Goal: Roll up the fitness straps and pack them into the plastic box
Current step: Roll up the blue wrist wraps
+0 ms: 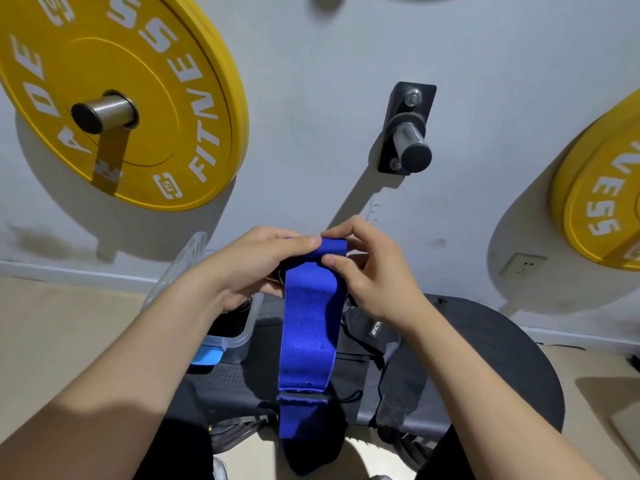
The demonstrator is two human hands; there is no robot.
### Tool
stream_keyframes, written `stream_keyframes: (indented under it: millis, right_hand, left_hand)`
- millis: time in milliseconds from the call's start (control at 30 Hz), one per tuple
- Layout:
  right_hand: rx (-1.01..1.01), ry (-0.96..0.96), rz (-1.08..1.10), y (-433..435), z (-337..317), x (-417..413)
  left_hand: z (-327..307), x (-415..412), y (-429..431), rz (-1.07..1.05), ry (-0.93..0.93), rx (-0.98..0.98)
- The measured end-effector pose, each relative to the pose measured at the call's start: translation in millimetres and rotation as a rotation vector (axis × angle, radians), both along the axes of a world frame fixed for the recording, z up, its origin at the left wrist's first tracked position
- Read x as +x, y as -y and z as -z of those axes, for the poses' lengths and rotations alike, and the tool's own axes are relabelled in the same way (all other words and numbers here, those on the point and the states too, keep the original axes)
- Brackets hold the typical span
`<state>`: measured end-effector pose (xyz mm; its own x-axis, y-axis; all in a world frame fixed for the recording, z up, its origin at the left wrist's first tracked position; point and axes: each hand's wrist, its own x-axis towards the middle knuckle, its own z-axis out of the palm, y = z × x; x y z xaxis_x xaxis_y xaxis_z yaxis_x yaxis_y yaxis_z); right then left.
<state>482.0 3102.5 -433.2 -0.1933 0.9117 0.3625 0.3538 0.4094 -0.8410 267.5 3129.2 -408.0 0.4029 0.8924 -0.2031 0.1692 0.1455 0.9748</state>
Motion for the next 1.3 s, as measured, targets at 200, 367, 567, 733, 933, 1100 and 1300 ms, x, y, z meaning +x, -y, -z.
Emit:
stream_keyframes:
  millis: [200,367,567,733,933,1100,1300]
  right_hand:
    - [-0.143,-0.160,-0.084,-10.2,-7.6,1.8]
    - [-0.152,-0.118,-0.054,-15.7,-3.0,-4.4]
    - [-0.036,-0.055,0.011,-20.9,0.7,-10.6]
    - [-0.140,-0.129,-0.006,-22.9,-2.2,-5.3]
    - [-0.181,-0.208,-0.043,-25.0,0.0,-9.7]
    - [-0.125,-0.236,-0.007,-25.0,2.5,-22.1]
    - [-0.129,-0.186,0.088,-27.6,4.2,-24.6]
  left_hand:
    - [11.7,-13.7,-10.8,0.032,0.094,0.222]
    - [13.2,-18.4,-18.8,-0.017,0.053,0.399]
    - [13.4,-12.8,-19.6,0.019,0.015,0.191]
    - [14.3,-15.1,-19.9,-0.030,0.067,0.282]
    - [11.0,-22.1,-22.4,-0.024,0.093,0.314]
    - [13.6,-14.5,-27.1,-0.107,0.054,0.203]
    - [12.3,-21.9,-25.5,0.017,0.003,0.187]
